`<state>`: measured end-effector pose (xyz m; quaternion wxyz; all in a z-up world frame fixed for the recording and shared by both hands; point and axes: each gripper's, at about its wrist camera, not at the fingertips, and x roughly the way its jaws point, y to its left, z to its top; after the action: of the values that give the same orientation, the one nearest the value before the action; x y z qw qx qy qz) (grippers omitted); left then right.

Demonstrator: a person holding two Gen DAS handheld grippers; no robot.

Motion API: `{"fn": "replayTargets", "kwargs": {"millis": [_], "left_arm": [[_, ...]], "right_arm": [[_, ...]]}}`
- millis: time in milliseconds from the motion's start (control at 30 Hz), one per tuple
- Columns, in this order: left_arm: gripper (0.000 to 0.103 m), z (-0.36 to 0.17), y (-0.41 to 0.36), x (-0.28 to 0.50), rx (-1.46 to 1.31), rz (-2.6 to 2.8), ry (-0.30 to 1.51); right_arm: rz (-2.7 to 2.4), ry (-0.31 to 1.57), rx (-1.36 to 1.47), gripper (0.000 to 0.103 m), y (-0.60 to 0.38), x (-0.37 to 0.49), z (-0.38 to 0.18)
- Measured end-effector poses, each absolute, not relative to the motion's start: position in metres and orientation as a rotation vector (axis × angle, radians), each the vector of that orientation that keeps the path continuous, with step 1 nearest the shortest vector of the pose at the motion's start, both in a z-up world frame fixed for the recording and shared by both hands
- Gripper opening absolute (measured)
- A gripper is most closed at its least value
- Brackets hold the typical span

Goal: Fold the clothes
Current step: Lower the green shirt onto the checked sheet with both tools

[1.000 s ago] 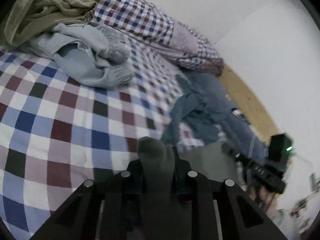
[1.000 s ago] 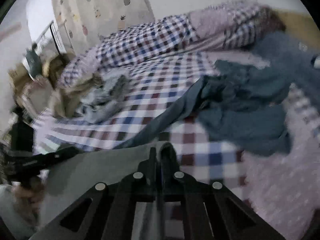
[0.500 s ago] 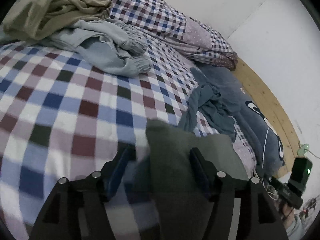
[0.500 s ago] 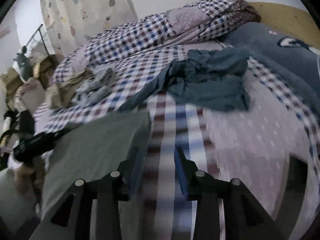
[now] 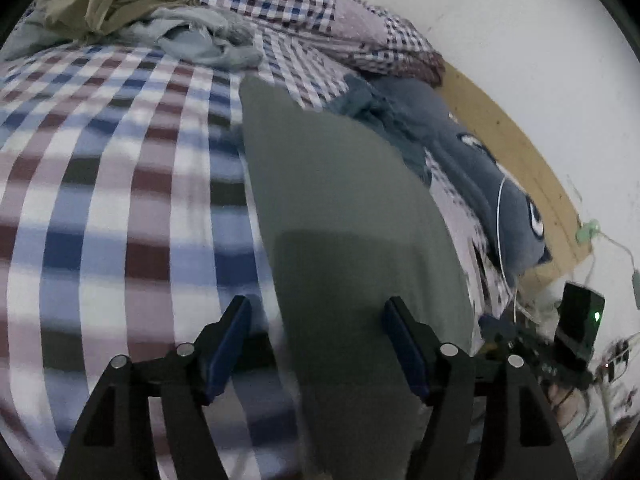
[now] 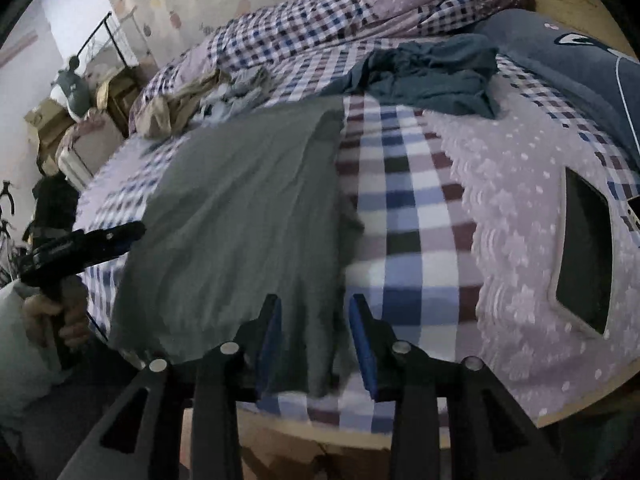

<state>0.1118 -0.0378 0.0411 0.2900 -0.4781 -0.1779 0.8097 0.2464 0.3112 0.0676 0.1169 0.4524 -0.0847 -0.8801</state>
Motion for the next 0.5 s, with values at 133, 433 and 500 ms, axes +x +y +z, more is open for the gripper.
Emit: {"fn": "replayTargets", "kwargs": {"millis": [133,433,500], "left_arm": [[0.073,0.04,-0.042,0.135,-1.3,2.157,-0.5],[0.073,0.028,-0.023,0.165,-1.422,2.138,-0.415],[0.069,0.025,-0.019,0.166,-1.441,2.141,-0.398]], "right_arm": [[-2.554,-0.188,1.386,0.032,0.304,0.248,0.055],[-2.569,-0.073,1.463,0.004,0.299,0.249,0.041],[-2.588,-0.035,1.452,0.002,0.297,0.252,0.043]]}}
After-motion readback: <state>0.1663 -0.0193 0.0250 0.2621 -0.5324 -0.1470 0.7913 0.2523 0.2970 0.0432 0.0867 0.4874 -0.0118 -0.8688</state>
